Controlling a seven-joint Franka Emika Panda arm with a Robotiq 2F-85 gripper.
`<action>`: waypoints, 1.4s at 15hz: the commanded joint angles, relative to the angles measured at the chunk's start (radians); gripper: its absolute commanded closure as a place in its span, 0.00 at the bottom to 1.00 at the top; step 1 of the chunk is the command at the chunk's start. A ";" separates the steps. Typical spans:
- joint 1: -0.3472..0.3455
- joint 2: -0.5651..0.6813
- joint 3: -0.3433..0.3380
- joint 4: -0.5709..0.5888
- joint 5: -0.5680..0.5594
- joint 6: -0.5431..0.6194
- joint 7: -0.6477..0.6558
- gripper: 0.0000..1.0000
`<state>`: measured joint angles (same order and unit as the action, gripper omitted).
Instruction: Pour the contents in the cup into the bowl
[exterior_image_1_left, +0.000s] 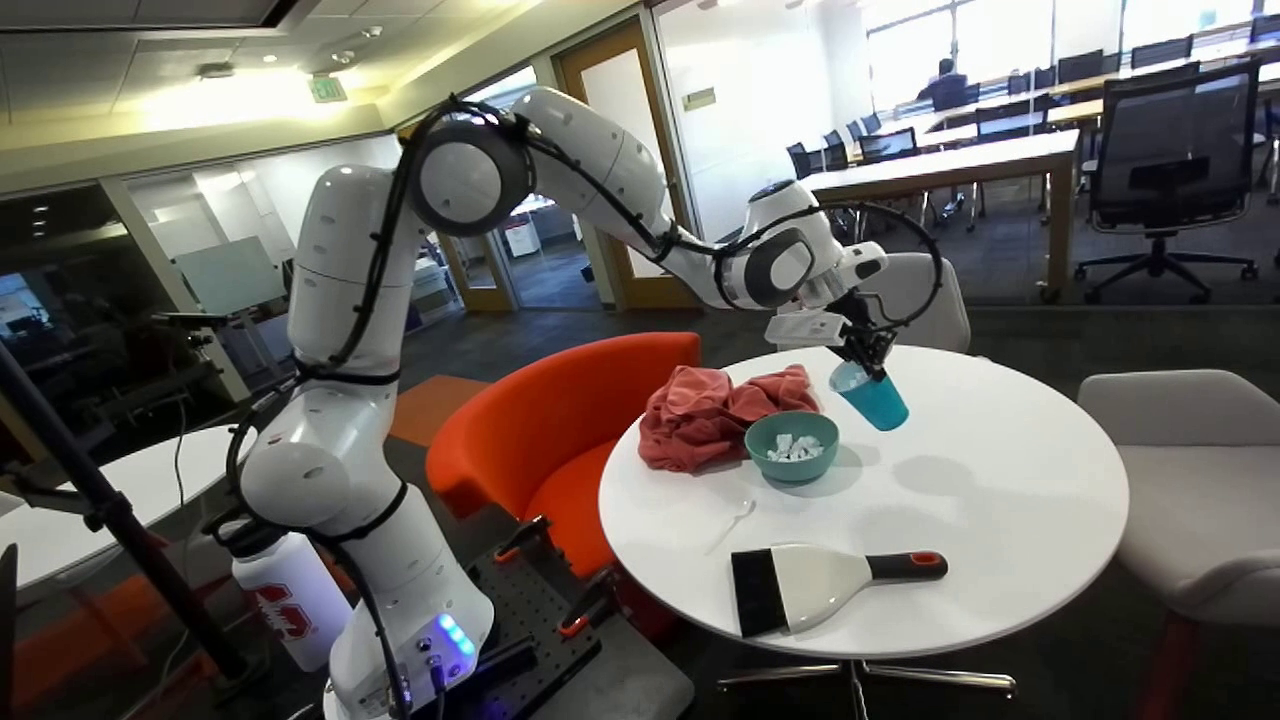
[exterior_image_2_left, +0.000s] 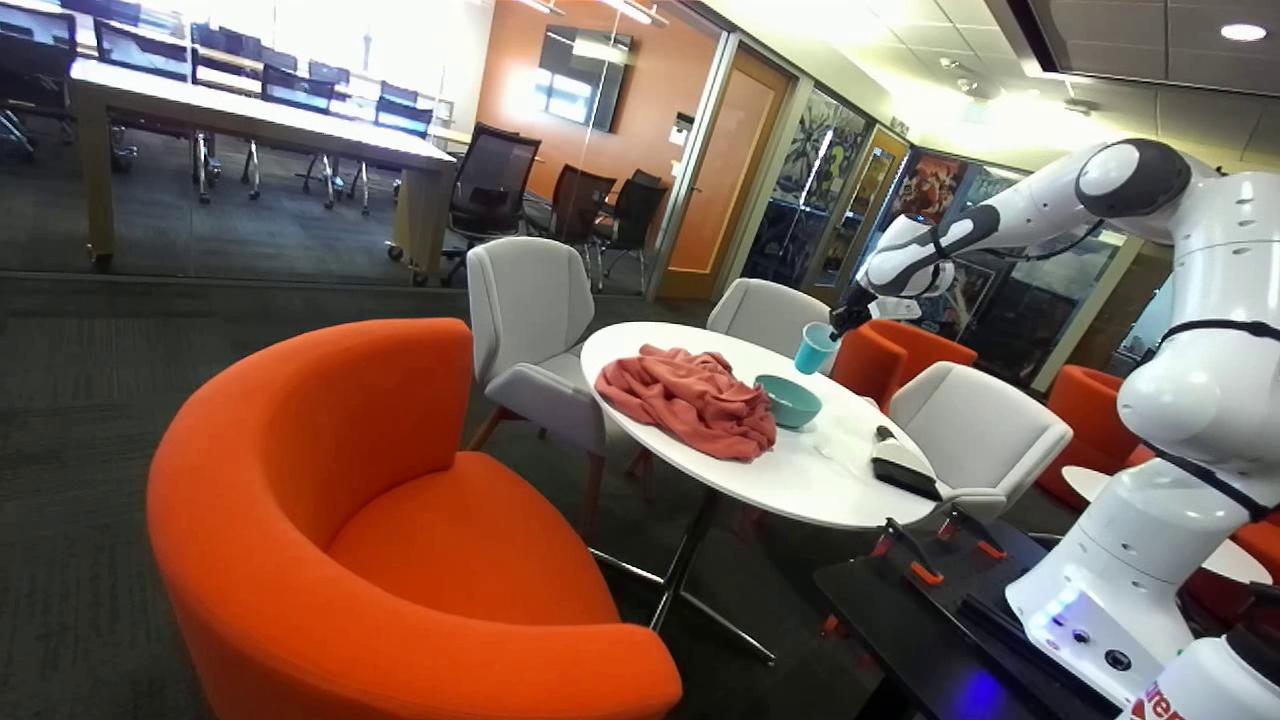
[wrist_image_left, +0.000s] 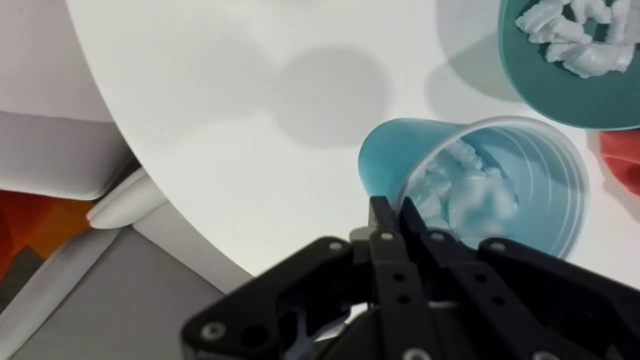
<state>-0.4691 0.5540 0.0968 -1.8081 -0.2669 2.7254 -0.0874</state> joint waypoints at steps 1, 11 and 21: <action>-0.167 -0.014 0.164 0.005 0.288 -0.082 -0.243 0.99; -0.053 0.021 -0.126 0.176 0.470 -0.477 -0.224 0.99; 0.017 0.232 -0.203 0.382 0.489 -0.440 -0.088 0.99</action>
<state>-0.4702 0.7182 -0.0939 -1.5037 0.2171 2.2520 -0.2165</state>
